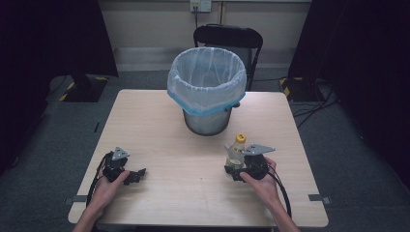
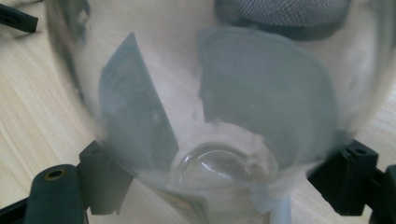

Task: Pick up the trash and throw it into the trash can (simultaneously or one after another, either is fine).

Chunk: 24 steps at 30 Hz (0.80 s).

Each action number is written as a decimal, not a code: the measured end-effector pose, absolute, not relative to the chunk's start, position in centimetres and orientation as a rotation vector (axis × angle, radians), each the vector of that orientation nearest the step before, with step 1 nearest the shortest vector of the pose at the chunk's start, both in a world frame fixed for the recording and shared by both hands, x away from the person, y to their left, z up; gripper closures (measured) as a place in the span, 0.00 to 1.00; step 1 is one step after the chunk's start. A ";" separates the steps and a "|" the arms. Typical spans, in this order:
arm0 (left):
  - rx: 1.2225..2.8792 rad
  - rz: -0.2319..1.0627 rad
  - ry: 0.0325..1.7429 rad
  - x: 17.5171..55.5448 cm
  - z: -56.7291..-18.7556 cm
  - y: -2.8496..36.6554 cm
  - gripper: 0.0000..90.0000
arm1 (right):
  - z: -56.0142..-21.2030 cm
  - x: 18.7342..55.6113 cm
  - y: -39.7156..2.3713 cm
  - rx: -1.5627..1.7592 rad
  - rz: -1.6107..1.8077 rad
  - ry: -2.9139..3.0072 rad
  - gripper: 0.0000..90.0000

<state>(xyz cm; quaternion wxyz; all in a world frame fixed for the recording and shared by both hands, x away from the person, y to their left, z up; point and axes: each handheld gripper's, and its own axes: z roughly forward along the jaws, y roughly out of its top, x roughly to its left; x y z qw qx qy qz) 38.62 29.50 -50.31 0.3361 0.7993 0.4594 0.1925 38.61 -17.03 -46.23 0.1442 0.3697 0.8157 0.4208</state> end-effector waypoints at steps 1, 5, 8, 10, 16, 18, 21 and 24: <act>2.084 0.502 1.198 38.6 -50.3 29.5 0.00 | -46.3 38.6 -17.0 1.062 1.209 2.348 0.20; 2.085 0.502 1.198 38.6 -50.3 29.5 0.00 | -46.9 38.4 -16.8 1.072 1.192 2.350 0.23; 2.084 0.502 1.198 38.6 -50.3 29.5 0.00 | -47.4 38.4 -16.6 1.065 1.163 2.349 0.23; 2.085 0.501 1.198 38.6 -50.3 29.5 0.00 | -47.5 38.4 -16.6 1.067 1.159 2.345 0.23; 2.088 0.502 1.197 38.6 -50.3 29.5 0.00 | -47.8 38.6 -16.4 1.064 1.126 2.349 0.29; 2.085 0.501 1.198 38.6 -50.3 29.5 0.00 | -47.7 38.5 -16.2 1.064 1.106 2.349 0.30; 2.085 0.501 1.198 38.6 -50.3 29.5 0.00 | -47.6 38.4 -16.0 1.064 1.087 2.344 0.31; 2.088 0.502 1.197 38.6 -50.3 29.5 0.00 | -47.5 38.4 -15.9 1.065 1.073 2.349 0.31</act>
